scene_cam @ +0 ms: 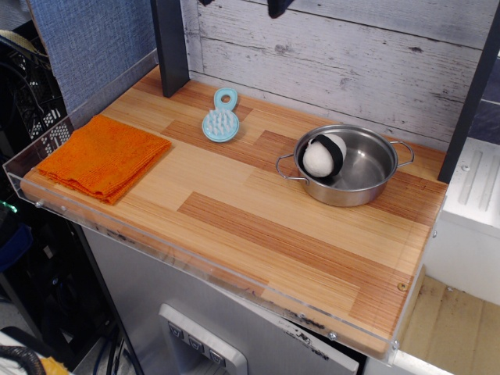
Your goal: Move the egg and place into pot
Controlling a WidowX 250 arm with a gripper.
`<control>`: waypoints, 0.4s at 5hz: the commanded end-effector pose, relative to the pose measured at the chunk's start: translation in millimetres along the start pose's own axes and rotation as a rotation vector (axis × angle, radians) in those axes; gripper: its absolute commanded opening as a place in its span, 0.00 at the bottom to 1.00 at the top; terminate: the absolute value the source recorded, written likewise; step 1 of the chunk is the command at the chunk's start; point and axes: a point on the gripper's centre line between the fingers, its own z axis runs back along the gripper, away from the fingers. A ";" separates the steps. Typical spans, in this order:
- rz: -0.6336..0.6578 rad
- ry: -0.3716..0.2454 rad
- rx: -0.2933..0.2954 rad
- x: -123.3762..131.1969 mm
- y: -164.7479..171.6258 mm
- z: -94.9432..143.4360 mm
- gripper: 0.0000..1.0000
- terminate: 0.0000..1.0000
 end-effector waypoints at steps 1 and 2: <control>-0.016 0.011 0.030 -6.2 4.1 -1.4 1.00 0.00; -0.016 0.011 0.030 -6.2 4.1 -1.4 1.00 1.00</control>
